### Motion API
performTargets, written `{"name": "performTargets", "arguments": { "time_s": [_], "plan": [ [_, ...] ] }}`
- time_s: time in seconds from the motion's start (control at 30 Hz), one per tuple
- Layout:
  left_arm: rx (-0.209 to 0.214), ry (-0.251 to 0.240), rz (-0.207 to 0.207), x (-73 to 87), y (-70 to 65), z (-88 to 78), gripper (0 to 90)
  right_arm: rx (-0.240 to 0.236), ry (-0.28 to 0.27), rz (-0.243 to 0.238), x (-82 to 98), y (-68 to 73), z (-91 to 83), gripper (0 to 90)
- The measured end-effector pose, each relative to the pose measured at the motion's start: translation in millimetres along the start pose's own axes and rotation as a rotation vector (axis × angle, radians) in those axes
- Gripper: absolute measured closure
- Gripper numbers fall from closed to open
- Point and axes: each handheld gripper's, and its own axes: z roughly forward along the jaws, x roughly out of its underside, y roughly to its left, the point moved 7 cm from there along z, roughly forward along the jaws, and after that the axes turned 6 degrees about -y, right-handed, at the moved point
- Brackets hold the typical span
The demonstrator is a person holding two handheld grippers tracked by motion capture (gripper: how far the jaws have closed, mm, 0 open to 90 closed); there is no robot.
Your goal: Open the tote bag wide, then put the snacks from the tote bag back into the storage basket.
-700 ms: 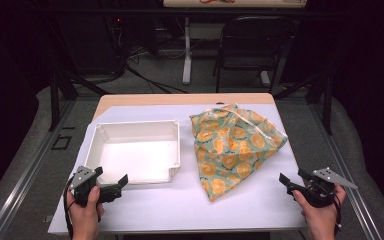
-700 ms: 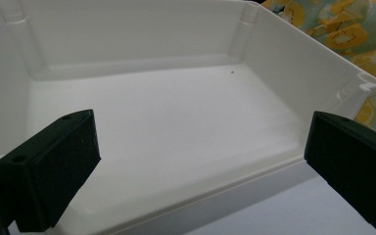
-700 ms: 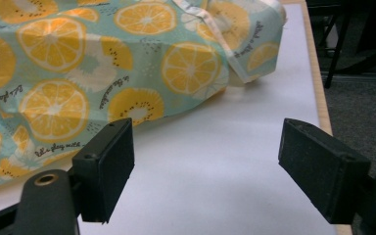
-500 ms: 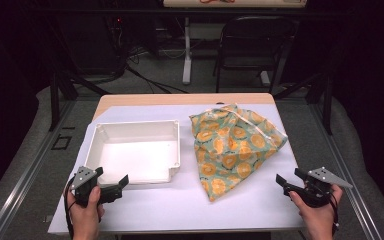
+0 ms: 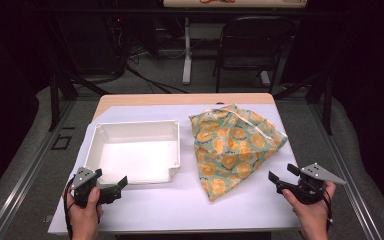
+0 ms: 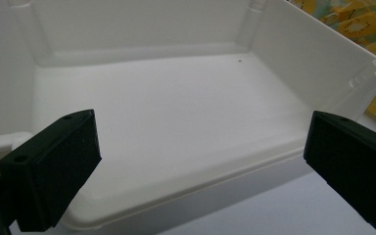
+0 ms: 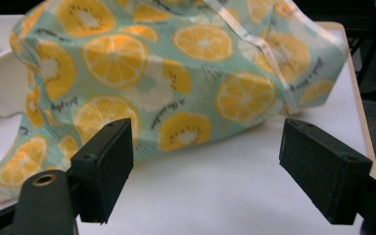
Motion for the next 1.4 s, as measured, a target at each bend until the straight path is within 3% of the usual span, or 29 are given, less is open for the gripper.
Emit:
{"name": "performTargets", "arguments": {
  "time_s": [0.13,0.4,0.6,0.87,1.4],
  "plan": [
    [-0.001,-0.008,0.0,-0.6,-2.3,0.4,0.5,-0.014,-0.032,-0.014,-17.7,9.1,3.5,19.0],
    [0.004,0.004,0.01,0.8,-4.4,1.9,0.6,-0.036,-0.041,-0.03,-35.9,21.2,16.4,18.9],
    [0.0,0.007,0.005,1.6,-2.1,1.0,0.7,-0.079,-0.014,-0.058,-50.8,39.6,40.2,18.5],
    [0.009,0.014,0.02,1.8,-6.1,1.8,0.8,-0.104,-0.008,-0.041,-69.6,51.2,64.3,17.6],
    [0.021,0.014,0.028,1.6,-11.2,4.4,0.8,-0.139,0.031,-0.019,-76.9,74.3,102.2,17.9]
  ]
}}
